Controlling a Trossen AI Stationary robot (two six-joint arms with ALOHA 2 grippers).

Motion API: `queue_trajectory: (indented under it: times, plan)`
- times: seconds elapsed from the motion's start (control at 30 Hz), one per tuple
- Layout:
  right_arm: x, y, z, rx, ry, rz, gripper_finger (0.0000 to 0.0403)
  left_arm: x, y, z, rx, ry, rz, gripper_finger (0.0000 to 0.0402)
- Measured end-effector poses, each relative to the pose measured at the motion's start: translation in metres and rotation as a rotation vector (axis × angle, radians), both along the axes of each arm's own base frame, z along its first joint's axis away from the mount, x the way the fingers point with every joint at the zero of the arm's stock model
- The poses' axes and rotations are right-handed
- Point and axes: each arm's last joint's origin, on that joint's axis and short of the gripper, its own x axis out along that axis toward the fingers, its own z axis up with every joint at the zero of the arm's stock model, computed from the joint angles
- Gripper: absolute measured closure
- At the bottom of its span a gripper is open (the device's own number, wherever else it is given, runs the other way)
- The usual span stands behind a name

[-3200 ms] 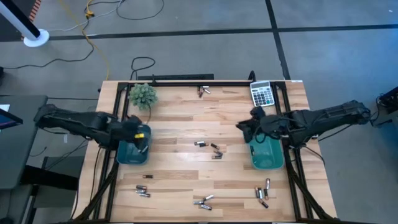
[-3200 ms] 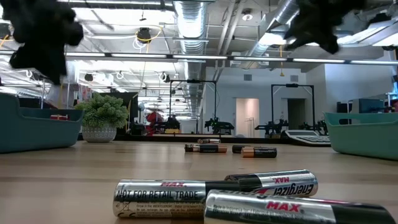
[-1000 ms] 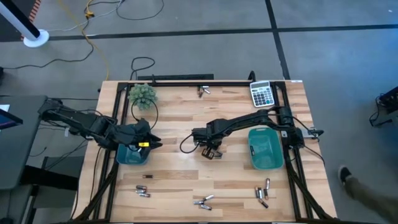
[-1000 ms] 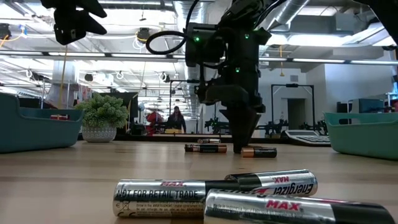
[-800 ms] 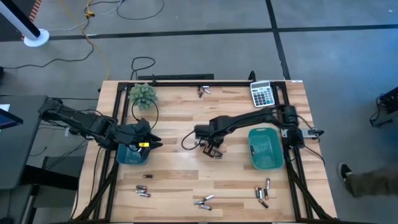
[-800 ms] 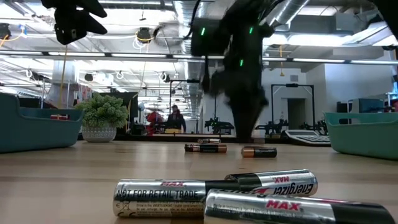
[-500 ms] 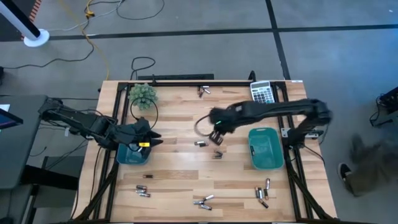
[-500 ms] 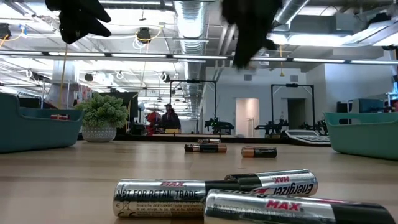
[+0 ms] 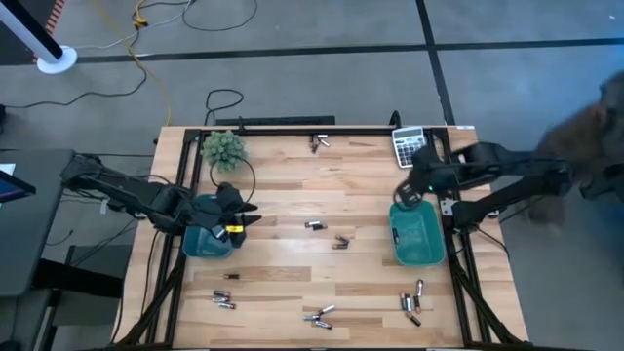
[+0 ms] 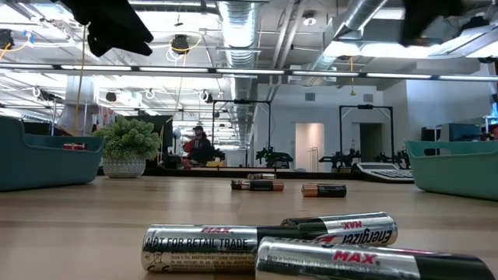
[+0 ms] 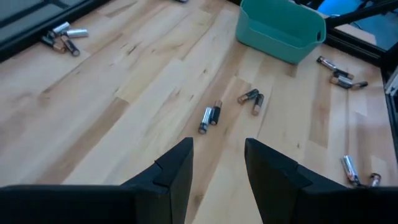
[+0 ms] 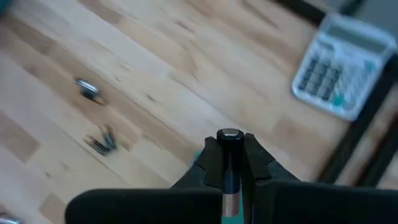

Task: Sort batteries
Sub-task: Put the black battery into the green bin

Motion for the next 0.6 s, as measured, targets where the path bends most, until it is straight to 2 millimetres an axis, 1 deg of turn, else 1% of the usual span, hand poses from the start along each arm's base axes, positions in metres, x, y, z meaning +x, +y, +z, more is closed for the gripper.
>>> queue_trajectory:
  times: [0.1, 0.17, 0.3, 0.43, 0.5, 0.6]
  plan:
    - [-0.011, 0.004, -0.025, 0.071, 0.015, -0.048, 0.0386, 0.006, 0.001, 0.000, 0.018, -0.016, -0.001, 0.0263]
    - [-0.011, 0.007, -0.046, 0.120, 0.037, -0.065, 0.0386, 0.009, 0.001, 0.002, 0.029, -0.036, -0.006, 0.0263]
    - [-0.007, 0.011, -0.089, 0.225, 0.087, -0.083, 0.0386, 0.013, 0.002, 0.006, 0.042, -0.074, -0.055, 0.0263]
    - [0.000, 0.015, -0.129, 0.329, 0.100, -0.071, 0.0386, 0.014, 0.002, 0.007, 0.049, -0.080, -0.083, 0.0263]
    - [0.003, 0.017, -0.146, 0.372, 0.111, -0.081, 0.0386, 0.014, 0.003, 0.007, 0.049, -0.079, -0.078, 0.0263]
    - [0.003, 0.018, -0.167, 0.404, 0.142, -0.104, 0.0386, 0.014, 0.003, 0.007, 0.060, -0.075, -0.083, 0.0263]
